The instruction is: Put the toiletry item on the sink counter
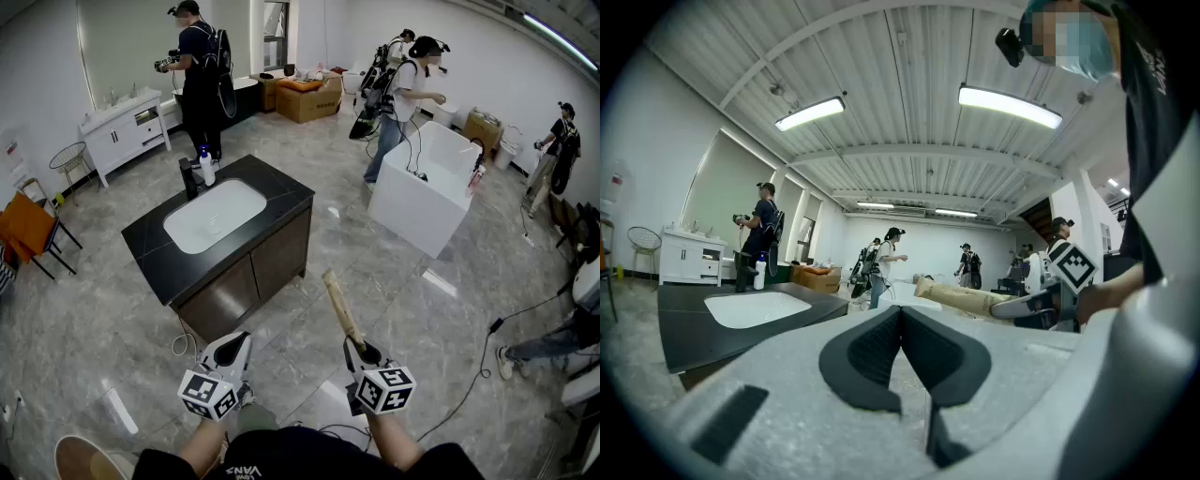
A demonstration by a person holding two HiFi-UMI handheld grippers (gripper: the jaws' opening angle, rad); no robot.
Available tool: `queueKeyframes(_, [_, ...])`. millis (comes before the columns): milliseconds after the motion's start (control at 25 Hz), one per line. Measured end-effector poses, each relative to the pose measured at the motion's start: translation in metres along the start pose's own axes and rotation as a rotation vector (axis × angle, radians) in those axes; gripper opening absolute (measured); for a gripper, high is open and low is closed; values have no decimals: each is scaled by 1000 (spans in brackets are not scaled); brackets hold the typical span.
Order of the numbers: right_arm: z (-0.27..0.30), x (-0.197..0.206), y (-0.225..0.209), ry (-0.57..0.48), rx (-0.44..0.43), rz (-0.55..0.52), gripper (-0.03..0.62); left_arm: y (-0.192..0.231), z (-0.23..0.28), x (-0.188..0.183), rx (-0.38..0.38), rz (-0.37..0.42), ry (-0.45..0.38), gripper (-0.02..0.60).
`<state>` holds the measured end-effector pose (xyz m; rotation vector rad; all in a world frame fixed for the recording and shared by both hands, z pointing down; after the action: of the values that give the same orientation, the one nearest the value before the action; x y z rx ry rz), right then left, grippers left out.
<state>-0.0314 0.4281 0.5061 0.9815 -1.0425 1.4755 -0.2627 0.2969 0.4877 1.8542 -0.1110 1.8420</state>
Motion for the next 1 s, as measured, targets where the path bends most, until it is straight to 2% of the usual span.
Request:
queueKeyframes(240, [-1, -2, 0, -26, -9, 33, 40, -1, -2, 2, 2, -19, -2, 8])
queueKeyframes(520, [33, -5, -7, -20, -29, 98, 38, 23, 21, 4, -1, -46, 8, 8])
queueKeyframes(1000, [149, -39, -26, -12, 5, 125, 38, 114, 109, -27, 43, -58, 19, 8])
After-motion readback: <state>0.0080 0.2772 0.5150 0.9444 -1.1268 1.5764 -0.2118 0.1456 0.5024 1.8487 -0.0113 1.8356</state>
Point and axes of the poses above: the fingertips, and each gripper's own axes: z forward along the fingers, y to its left, x out of its underside, the point moved 4 cm from there along -z, backward along the fingers, and after that the axes turned 10 degrees about -z, right-handed, at the moved point
